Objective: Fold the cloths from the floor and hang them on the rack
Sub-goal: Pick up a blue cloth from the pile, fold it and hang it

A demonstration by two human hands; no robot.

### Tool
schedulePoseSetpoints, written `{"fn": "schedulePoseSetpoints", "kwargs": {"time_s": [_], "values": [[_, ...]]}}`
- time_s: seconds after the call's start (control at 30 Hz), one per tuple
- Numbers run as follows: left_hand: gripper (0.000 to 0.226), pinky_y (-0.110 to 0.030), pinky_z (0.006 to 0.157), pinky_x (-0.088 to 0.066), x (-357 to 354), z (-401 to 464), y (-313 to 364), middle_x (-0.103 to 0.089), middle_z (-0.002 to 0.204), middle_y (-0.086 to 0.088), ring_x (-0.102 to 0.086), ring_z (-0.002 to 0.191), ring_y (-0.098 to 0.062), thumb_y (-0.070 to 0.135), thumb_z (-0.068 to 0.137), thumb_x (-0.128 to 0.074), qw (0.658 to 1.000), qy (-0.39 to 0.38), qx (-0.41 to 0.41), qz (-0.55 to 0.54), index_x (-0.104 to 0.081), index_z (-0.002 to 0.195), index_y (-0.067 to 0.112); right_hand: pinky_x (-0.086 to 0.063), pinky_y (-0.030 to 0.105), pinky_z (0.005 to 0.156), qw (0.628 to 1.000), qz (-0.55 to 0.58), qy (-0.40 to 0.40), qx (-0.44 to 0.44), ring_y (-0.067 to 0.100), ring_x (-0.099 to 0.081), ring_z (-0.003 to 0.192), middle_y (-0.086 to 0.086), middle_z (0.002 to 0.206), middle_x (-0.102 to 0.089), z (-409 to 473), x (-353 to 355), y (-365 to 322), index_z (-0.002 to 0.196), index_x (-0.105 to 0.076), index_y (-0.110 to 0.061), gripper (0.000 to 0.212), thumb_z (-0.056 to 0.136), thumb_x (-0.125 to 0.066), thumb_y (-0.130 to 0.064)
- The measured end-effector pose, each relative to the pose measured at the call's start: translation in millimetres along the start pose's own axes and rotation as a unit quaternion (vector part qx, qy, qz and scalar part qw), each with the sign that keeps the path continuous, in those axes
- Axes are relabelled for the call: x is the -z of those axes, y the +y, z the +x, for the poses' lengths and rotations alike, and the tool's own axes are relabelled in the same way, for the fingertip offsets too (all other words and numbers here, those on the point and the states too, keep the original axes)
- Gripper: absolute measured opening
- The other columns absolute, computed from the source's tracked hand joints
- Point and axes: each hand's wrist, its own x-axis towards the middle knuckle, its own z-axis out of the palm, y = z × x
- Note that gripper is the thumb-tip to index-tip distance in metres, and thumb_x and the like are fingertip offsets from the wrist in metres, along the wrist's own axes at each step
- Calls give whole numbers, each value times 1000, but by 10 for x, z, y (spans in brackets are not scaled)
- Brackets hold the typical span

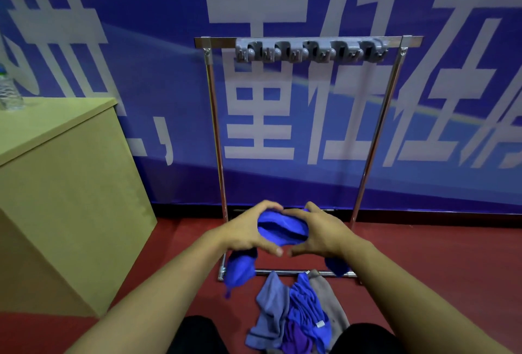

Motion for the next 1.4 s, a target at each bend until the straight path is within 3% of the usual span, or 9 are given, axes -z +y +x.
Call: {"fn": "schedulePoseSetpoints", "kwargs": {"time_s": [0.07, 0.17, 0.33, 0.47, 0.7, 0.87, 1.1, 1.23, 1.4], "values": [[81, -23, 102, -44, 36, 4, -28, -57, 128, 13, -56, 114, -6, 30, 65, -92, 990, -10, 7, 143, -46, 131, 36, -44, 33, 72, 994, -111, -19, 16, 24, -60, 94, -3, 113, -42, -25, -16, 21, 147, -25, -50, 98, 65, -76, -67], [65, -44, 93, -51, 138, 43, 27, -56, 115, 8, -59, 103, -19, 37, 73, -78, 957, 4, 15, 290, -40, 124, 48, -49, 35, 71, 988, -153, 2, 36, 27, -65, 93, 0, 117, -52, 31, 34, 24, 146, -29, -47, 78, 77, -65, -56], [47, -37, 74, -48, 423, 246, 326, -62, 109, 6, -65, 97, -24, 50, 81, -69, 882, 88, -9, 463, -46, 120, 38, -52, 37, 71, 987, -153, 23, 30, 25, -64, 92, -2, 105, -62, 337, 440, -51, 132, -50, -41, 45, 88, -53, -50], [33, -39, 79, -50, 846, 520, 531, -68, 111, 4, -65, 101, -28, 44, 90, -57, 905, 153, 9, 396, -46, 122, 40, -46, 37, 71, 991, -102, 89, 21, 29, -63, 94, -2, 104, -53, 734, 916, -119, 126, -55, -39, 34, 94, -45, -42], [40, -49, 88, -52, 1727, 969, 836, -45, 127, 11, -60, 102, -22, 23, 99, -55, 943, 171, -80, 272, -42, 130, 45, -36, 38, 82, 963, -83, 246, 66, 28, -52, 103, -1, 114, -59, 1490, 1721, -142, 129, -59, -30, 37, 92, -59, -26], [26, -41, 95, -48, 2338, 1320, 1050, -45, 124, 2, -50, 113, -20, 24, 98, -61, 889, 322, -125, 300, -67, 123, 29, -48, 40, 68, 937, -23, 343, 55, 27, -58, 86, 3, 96, -64, 1909, 2259, -337, 111, -61, -21, 19, 94, -63, -29], [34, -30, 75, -46, 2832, 1684, 1444, -59, 113, 2, -61, 99, -21, 10, 86, -62, 851, 482, -75, 193, -67, 116, 27, -54, 40, 66, 907, 75, 413, 6, 33, -65, 84, 7, 97, -72, 2636, 2555, -788, 119, -59, -24, 25, 94, -56, -24], [36, -13, 65, -39, 2915, 1874, 1481, -57, 115, 2, -59, 94, -14, -1, 87, -60, 833, 519, -89, 171, -65, 114, 23, -50, 39, 63, 895, 76, 439, 2, 34, -65, 85, 12, 99, -71, 2892, 2524, -873, 128, -53, -21, 41, 92, -51, -2], [37, -28, 72, -43, 2888, 2075, 1278, -57, 119, 0, -59, 97, -20, -1, 90, -59, 830, 515, -67, 205, -67, 117, 22, -35, 34, 60, 918, 47, 394, -10, 26, -48, 73, 10, 92, -62, 3055, 2367, -851, 135, -46, -21, 48, 93, -44, 3]]}}
